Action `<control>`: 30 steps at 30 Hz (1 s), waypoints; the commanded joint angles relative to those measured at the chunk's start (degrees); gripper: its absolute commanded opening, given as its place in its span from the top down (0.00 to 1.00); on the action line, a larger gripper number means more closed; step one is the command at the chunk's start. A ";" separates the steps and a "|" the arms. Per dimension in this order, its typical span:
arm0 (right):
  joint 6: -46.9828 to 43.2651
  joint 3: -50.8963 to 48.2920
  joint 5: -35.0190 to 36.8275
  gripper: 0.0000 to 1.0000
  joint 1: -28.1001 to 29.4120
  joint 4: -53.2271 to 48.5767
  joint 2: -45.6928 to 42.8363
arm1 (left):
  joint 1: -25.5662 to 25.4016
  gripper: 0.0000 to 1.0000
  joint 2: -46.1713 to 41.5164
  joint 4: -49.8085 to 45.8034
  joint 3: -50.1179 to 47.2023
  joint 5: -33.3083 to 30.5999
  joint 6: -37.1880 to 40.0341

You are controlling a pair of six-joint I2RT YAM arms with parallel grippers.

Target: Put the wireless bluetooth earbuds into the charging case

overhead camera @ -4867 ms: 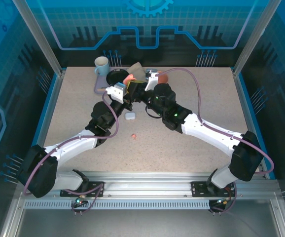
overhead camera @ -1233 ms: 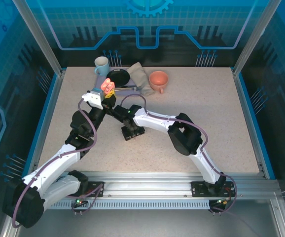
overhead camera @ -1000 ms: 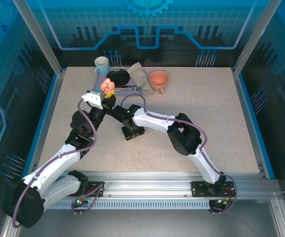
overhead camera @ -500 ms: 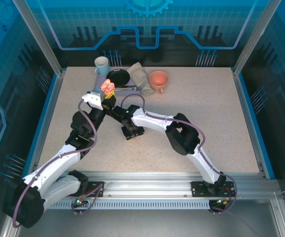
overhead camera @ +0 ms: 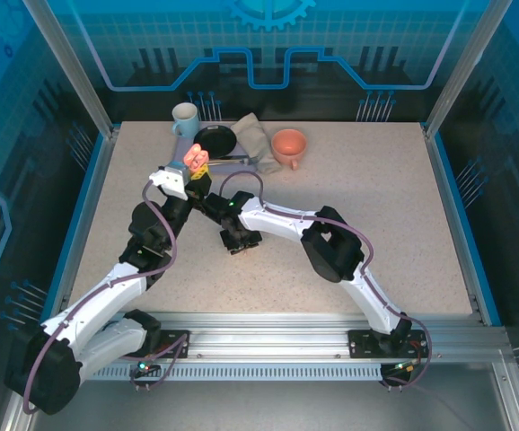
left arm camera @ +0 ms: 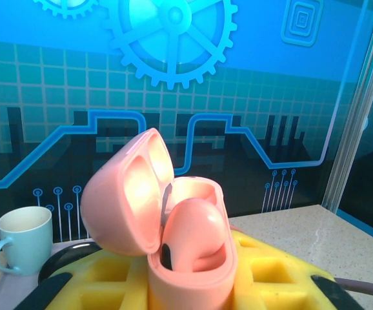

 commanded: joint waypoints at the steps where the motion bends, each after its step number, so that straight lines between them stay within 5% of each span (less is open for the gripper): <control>1: 0.97 -2.50 0.53 0.67 0.08 -0.12 0.30 | 0.69 1.00 -0.51 2.39 -0.66 -0.52 -1.09; 20: 3.18 -15.08 4.65 0.72 -1.89 6.11 -12.27 | 0.60 1.00 0.02 1.77 0.00 0.27 -1.40; 30: 2.35 -22.68 11.77 0.72 -4.81 10.67 -28.78 | 0.58 1.00 0.01 0.23 1.19 3.30 -1.21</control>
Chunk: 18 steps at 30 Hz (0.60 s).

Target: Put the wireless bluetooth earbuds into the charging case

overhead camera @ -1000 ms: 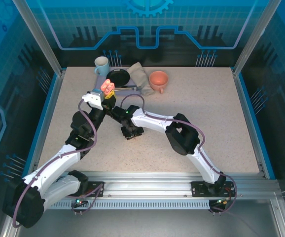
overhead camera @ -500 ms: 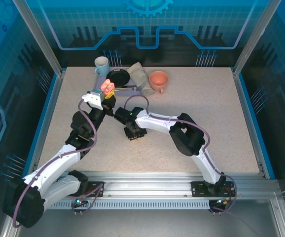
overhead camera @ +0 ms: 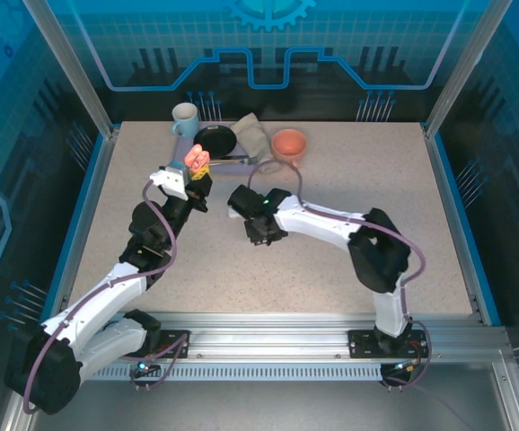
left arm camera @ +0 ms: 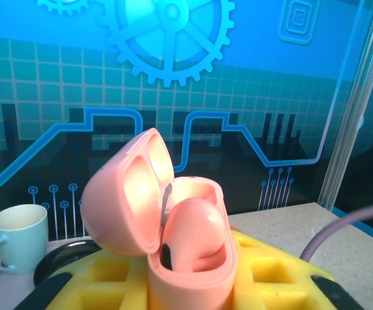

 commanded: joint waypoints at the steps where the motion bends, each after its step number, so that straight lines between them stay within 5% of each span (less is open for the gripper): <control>1: -0.63 -1.51 5.07 0.72 -1.67 2.99 -8.20 | 0.47 1.00 -0.09 0.26 1.44 3.04 -0.67; 11: -11.08 -4.69 10.08 0.71 -4.86 16.46 -27.28 | 0.42 1.00 2.04 -1.70 4.04 10.04 -1.47; 18: -24.23 -9.80 3.72 0.71 -7.43 34.36 -37.08 | -0.91 1.00 4.75 -2.92 6.84 14.74 -1.95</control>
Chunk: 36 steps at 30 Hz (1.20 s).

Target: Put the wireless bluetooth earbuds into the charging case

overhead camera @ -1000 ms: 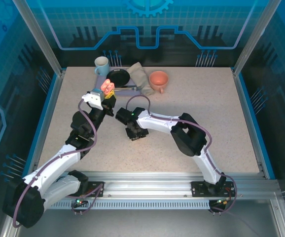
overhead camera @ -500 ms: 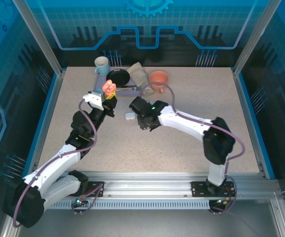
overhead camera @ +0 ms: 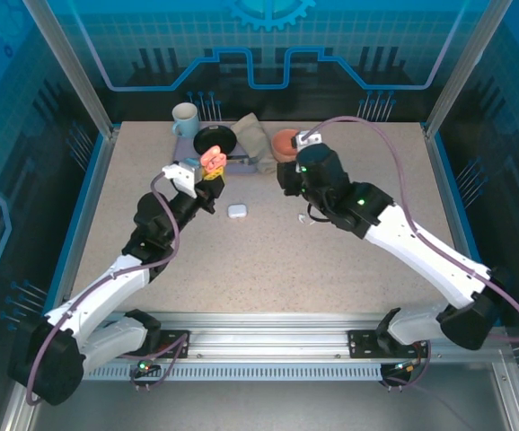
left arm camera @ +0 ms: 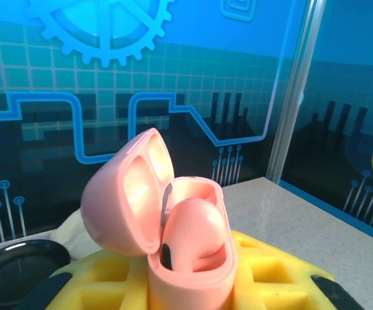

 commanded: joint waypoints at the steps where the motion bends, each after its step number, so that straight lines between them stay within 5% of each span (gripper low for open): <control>1: -9.55 -1.90 -4.41 0.71 -1.30 12.67 -2.76 | -0.93 1.00 1.16 -0.16 3.38 4.40 -0.72; 12: -18.78 -0.09 -19.66 0.71 -2.54 21.38 -2.28 | -5.07 1.00 6.46 -2.42 8.92 9.90 -0.06; 20: -12.71 0.21 -29.22 0.71 -6.97 22.86 -1.20 | -7.88 1.00 9.22 -3.69 12.93 10.31 -1.12; 36: -7.31 -3.16 -36.03 0.71 -10.54 24.32 -0.99 | -9.07 1.00 11.42 -3.58 14.78 9.55 -1.04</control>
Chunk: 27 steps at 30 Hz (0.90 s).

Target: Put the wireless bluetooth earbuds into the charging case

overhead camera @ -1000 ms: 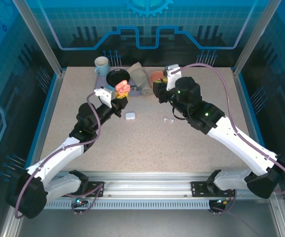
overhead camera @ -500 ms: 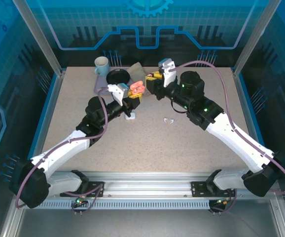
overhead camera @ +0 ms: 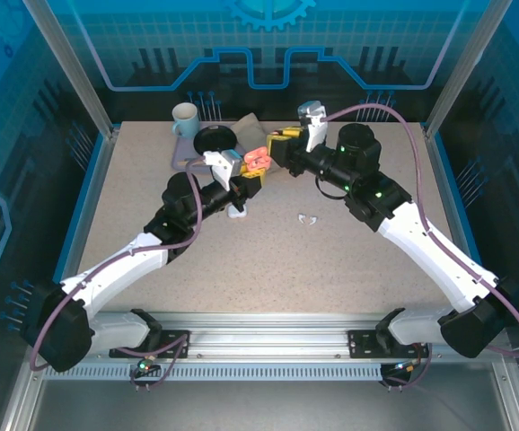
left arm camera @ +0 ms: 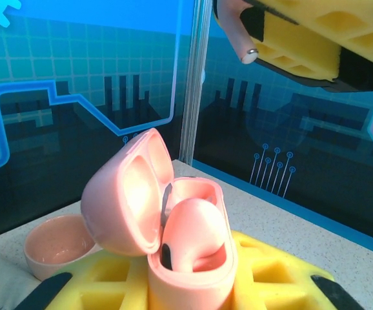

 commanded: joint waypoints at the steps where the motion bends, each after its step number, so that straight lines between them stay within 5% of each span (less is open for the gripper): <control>1: 0.10 -0.89 -1.68 0.71 -0.77 1.45 -0.09 | -0.54 1.00 0.39 0.90 2.61 0.55 -0.96; 27: -6.75 -0.29 0.51 0.73 0.98 -2.81 2.98 | -0.51 1.00 1.13 0.65 4.42 1.59 -1.27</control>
